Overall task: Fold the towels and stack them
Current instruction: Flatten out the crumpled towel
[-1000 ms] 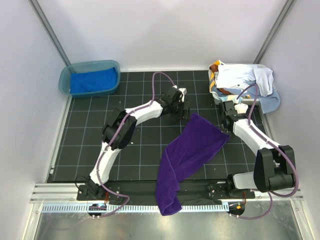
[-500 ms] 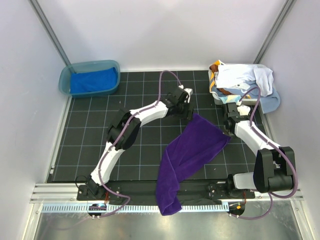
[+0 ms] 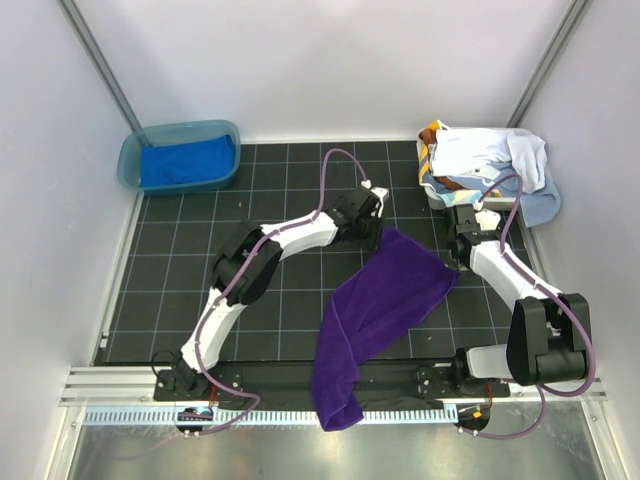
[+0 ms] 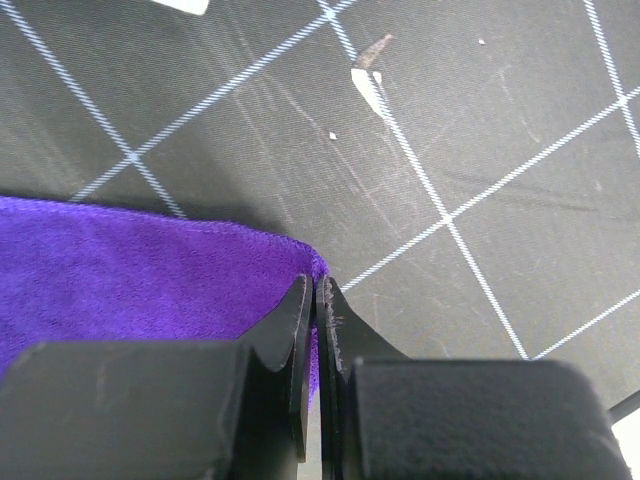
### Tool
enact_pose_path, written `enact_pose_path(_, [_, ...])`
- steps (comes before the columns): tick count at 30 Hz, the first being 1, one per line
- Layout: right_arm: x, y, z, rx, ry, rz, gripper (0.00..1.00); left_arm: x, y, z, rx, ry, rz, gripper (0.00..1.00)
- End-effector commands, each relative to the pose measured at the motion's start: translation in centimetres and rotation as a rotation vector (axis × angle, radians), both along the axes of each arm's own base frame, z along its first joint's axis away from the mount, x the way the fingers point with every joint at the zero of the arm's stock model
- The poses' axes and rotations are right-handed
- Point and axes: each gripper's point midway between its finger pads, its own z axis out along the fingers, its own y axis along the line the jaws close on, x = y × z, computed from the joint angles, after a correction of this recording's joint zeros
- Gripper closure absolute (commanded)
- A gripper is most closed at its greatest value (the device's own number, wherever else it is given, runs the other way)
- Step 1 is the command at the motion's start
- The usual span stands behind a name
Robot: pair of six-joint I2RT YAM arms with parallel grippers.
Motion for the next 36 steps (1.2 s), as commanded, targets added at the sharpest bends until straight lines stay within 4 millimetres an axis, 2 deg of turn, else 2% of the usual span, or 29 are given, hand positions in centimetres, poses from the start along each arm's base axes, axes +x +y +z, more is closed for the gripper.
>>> enact_pose_path(1, [2.1,0.5,2.4,0.031,-0.084,0.008,0.99,-1.7,2.6,-2.3,0.125,0.048,0.021,0.80])
enact_pose_path(2, [2.3,0.9,2.8,0.049,-0.097,0.017,0.99,-1.1,3.5,-2.4,0.160,0.024,0.056,0.93])
enact_pose_path(3, [2.4,1.1,2.9,0.057,-0.103,0.024,0.99,-1.0,3.9,-2.3,0.169,0.022,0.067,0.98])
enact_pose_path(4, [2.5,1.3,3.0,0.064,-0.105,0.031,0.99,-0.2,5.2,-1.8,0.197,0.000,0.110,1.00])
enact_pose_path(6, [2.9,2.2,3.3,0.081,-0.110,0.069,0.99,0.8,7.4,-1.3,0.248,-0.029,0.190,1.00])
enact_pose_path(7, [3.1,2.7,3.4,0.084,-0.109,0.083,0.99,1.6,8.6,0.3,0.252,-0.052,0.231,1.00])
enact_pose_path(8, [3.6,3.4,3.9,0.090,-0.122,0.105,0.99,1.8,10.1,0.6,0.292,-0.061,0.266,1.00])
enact_pose_path(10, [4.1,5.9,4.2,0.094,-0.122,0.176,0.99,3.1,12.6,2.6,0.369,-0.128,0.341,1.00])
enact_pose_path(11, [4.9,7.0,4.9,0.094,-0.141,0.198,0.99,3.1,13.9,3.9,0.400,-0.142,0.356,1.00])
enact_pose_path(12, [5.1,8.8,4.6,0.083,-0.122,0.250,0.99,3.8,14.8,5.2,0.436,-0.187,0.380,1.00])
enact_pose_path(14, [5.9,9.9,4.8,0.088,-0.121,0.267,0.99,3.9,15.6,6.3,0.473,-0.206,0.387,1.00])
enact_pose_path(15, [6.2,10.1,3.9,0.090,-0.095,0.271,0.99,3.8,15.5,6.6,0.470,-0.202,0.369,0.99])
enact_pose_path(16, [6.5,9.7,3.8,0.063,-0.093,0.263,0.99,3.6,15.0,6.5,0.459,-0.192,0.347,0.91])
enact_pose_path(17, [6.8,9.3,3.7,0.045,-0.090,0.253,0.99,3.4,14.6,6.0,0.450,-0.174,0.324,0.87])
enact_pose_path(18, [6.9,8.7,2.8,0.028,-0.058,0.248,0.99,3.3,14.3,5.6,0.444,-0.159,0.309,0.84])
enact_pose_path(19, [7.2,7.3,2.4,0.033,-0.048,0.211,0.99,3.0,13.5,5.7,0.417,-0.142,0.287,0.75])
enact_pose_path(22, [7.1,5.7,0.6,0.049,-0.012,0.191,0.99,2.9,12.8,5.0,0.403,-0.120,0.266,0.58])
enact_pose_path(25, [6.6,4.0,-0.3,0.037,0.018,0.160,0.99,3.6,12.5,5.3,0.384,-0.131,0.271,0.49])
enact_pose_path(27, [6.2,3.2,-0.8,0.036,0.034,0.143,0.99,4.1,11.9,5.8,0.355,-0.127,0.267,0.48])
enact_pose_path(29, [5.9,3.2,-1.0,0.038,0.037,0.142,0.99,4.7,11.5,5.3,0.344,-0.119,0.251,0.47])
enact_pose_path(30, [6.0,3.1,-1.0,0.036,0.035,0.140,0.99,4.9,10.6,5.8,0.314,-0.119,0.232,0.47])
enact_pose_path(36, [5.9,3.0,-1.0,0.039,0.034,0.135,0.99,6.5,7.3,5.7,0.230,-0.144,0.124,0.45])
